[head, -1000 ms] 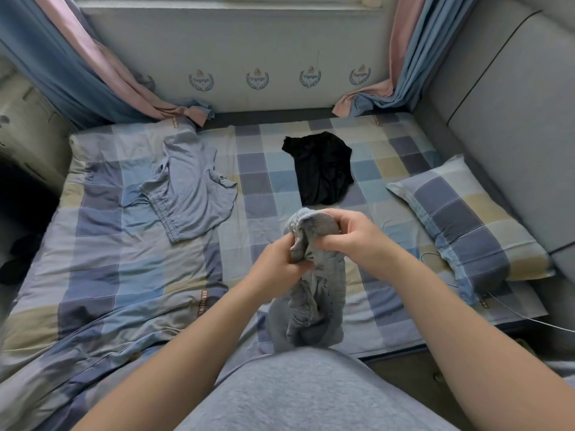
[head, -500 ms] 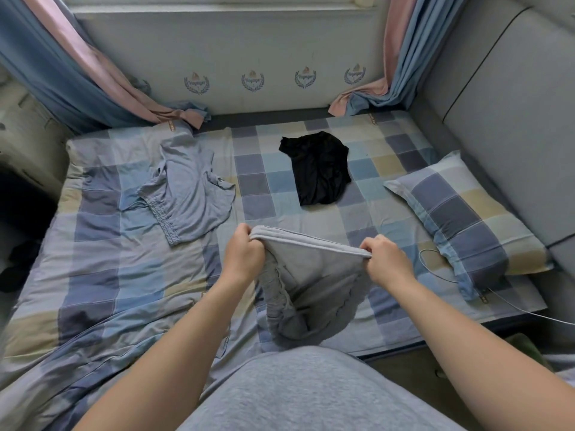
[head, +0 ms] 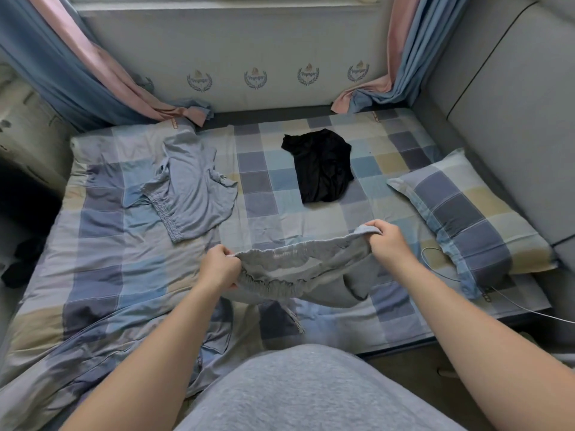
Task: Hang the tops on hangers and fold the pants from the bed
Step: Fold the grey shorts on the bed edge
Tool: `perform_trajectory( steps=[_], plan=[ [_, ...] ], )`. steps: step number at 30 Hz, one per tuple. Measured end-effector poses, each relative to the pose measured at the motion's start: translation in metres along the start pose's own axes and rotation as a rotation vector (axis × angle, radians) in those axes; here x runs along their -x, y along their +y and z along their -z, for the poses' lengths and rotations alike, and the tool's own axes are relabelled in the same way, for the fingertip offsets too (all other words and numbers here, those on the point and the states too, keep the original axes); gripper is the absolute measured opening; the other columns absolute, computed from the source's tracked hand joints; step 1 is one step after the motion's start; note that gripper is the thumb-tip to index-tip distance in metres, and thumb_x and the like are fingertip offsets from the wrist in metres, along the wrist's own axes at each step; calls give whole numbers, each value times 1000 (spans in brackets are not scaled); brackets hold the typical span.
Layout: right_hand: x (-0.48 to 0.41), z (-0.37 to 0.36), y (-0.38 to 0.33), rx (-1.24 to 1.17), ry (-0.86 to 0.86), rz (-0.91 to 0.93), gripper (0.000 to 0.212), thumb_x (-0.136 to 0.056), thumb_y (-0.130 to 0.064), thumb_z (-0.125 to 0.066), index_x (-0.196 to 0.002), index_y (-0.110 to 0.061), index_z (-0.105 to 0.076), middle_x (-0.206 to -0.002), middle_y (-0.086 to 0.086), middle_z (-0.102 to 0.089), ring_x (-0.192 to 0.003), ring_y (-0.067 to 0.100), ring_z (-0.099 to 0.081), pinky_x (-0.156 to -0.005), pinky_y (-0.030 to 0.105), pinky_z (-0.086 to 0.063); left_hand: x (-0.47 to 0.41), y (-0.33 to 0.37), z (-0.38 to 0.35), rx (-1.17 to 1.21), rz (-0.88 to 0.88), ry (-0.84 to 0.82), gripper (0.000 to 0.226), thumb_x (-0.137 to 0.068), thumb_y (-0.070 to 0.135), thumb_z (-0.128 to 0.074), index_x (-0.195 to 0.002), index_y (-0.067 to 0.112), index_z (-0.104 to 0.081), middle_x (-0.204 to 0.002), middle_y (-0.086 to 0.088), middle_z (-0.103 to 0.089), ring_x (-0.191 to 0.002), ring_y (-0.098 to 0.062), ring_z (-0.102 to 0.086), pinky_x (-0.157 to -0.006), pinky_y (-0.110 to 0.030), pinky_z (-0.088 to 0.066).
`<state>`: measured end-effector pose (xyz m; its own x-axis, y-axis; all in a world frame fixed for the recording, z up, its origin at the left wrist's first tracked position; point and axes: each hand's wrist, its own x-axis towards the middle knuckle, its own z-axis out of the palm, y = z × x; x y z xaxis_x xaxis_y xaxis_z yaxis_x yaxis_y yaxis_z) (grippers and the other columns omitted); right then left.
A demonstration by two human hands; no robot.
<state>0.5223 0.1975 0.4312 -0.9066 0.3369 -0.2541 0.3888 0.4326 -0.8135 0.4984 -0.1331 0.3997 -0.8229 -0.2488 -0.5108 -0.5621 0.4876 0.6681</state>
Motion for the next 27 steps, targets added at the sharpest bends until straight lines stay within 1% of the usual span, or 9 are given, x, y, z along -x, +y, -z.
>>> perform_trajectory(
  steps=[2, 5, 9, 12, 14, 17, 20, 24, 27],
  plan=[
    [-3, -4, -13, -17, -13, 42, 24, -88, 0, -53, -84, -16, -70, -86, 1, -71, -84, 18, -61, -77, 33, -48, 2, -3, -4, -78, -24, -3, 12, -87, 10, -57, -78, 11, -49, -80, -18, -60, -70, -31, -63, -60, -51, -62],
    [-8, 2, -20, 72, -35, 81, 26, -87, 3, -55, -86, -21, -66, -85, 2, -67, -79, 20, -59, -70, 31, -45, -4, -14, 0, -160, -38, -1, 20, -90, 21, -62, -82, 7, -51, -84, -21, -62, -80, -35, -65, -73, -54, -60],
    [-11, 23, -1, 460, 52, 86, 34, -83, 10, -48, -100, -10, -69, -100, 11, -60, -90, 29, -54, -74, 26, -37, -20, -35, 16, -256, 31, 49, 9, -87, 9, -56, -88, 9, -46, -92, -19, -56, -89, -37, -60, -80, -49, -58],
    [-11, 34, 24, 580, 106, 0, 34, -82, 10, -49, -105, -6, -69, -114, 19, -56, -104, 37, -56, -90, 34, -45, -30, -50, 26, -250, 119, 64, 13, -86, 7, -51, -99, 7, -51, -99, -22, -62, -95, -39, -63, -85, -47, -57],
    [-9, 38, 42, 584, 136, -124, 31, -84, 5, -51, -106, -9, -67, -119, 20, -56, -104, 39, -57, -88, 36, -46, -35, -60, 30, -221, 176, 59, 16, -89, 8, -48, -103, 3, -54, -101, -25, -65, -93, -41, -67, -85, -49, -58],
    [-7, 40, 63, 459, 195, -319, 21, -88, 0, -53, -104, -7, -65, -117, 23, -62, -102, 39, -58, -82, 37, -48, -36, -72, 36, -116, 293, 22, 19, -94, 5, -42, -103, -3, -56, -97, -28, -63, -85, -45, -70, -79, -57, -60],
    [-9, 34, 66, 45, 250, -579, 12, -94, -2, -50, -97, -10, -59, -105, 21, -64, -86, 35, -61, -68, 42, -53, -35, -85, 43, -1, 412, -7, 22, -97, 5, -37, -101, -6, -55, -88, -28, -64, -70, -42, -68, -75, -58, -59],
    [-15, 26, 58, -602, 177, -1025, 16, -97, -15, -57, -85, -5, -57, -79, 10, -61, -67, 22, -56, -52, 34, -45, -31, -89, 45, 160, 511, -20, 24, -101, 17, -35, -93, 1, -51, -79, -20, -61, -62, -34, -63, -50, -40, -58],
    [-21, 18, 55, -478, 138, -950, 17, -99, -7, -47, -87, -9, -58, -77, 9, -57, -64, 20, -51, -40, 23, -45, -30, -91, 48, 225, 575, -104, 27, -103, 19, -30, -96, 3, -51, -74, -15, -62, -54, -29, -65, -45, -29, -53]
  ],
)
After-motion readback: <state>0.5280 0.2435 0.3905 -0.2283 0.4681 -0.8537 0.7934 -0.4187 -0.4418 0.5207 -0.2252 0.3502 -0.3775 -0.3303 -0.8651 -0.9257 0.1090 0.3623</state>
